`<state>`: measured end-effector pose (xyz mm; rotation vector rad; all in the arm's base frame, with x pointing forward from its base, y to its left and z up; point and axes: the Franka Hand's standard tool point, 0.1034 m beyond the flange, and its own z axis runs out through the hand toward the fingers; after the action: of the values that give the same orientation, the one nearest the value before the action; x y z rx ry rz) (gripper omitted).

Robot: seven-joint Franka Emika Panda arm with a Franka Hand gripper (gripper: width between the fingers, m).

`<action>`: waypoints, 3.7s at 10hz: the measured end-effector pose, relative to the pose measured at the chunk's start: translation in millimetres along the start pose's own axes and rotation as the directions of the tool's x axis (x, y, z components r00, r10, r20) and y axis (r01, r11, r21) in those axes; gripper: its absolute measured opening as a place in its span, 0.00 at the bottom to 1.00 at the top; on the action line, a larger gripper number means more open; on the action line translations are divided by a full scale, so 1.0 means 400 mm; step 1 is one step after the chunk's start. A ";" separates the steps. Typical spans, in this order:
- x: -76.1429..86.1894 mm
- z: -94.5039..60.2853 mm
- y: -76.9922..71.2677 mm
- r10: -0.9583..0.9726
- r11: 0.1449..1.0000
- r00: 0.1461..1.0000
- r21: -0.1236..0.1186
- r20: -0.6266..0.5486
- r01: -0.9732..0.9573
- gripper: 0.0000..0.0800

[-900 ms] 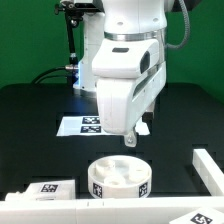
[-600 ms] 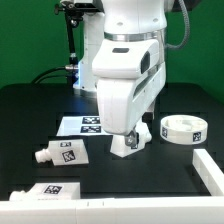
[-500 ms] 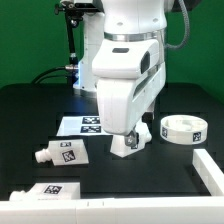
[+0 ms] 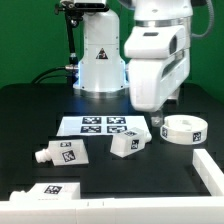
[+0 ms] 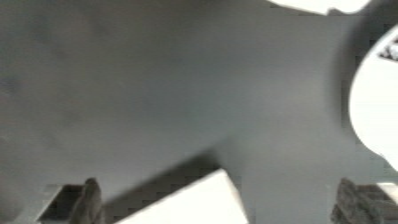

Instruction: Assemble stool

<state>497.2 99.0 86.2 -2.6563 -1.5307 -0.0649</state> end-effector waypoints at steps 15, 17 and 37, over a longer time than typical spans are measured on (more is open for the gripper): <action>-0.034 0.180 -0.205 0.057 0.998 0.997 -0.030 -0.055 -0.059 0.81; -0.050 0.203 -0.203 0.087 0.996 0.995 -0.020 -0.053 -0.088 0.65; -0.063 0.063 0.214 0.026 0.997 1.000 0.067 -0.006 -0.026 0.40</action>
Offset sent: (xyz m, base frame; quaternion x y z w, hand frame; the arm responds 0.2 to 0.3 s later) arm 0.0000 0.0000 0.0000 0.0000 0.0000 0.0000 1.0000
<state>558.7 36.6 55.6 -2.6207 -1.4687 -0.0209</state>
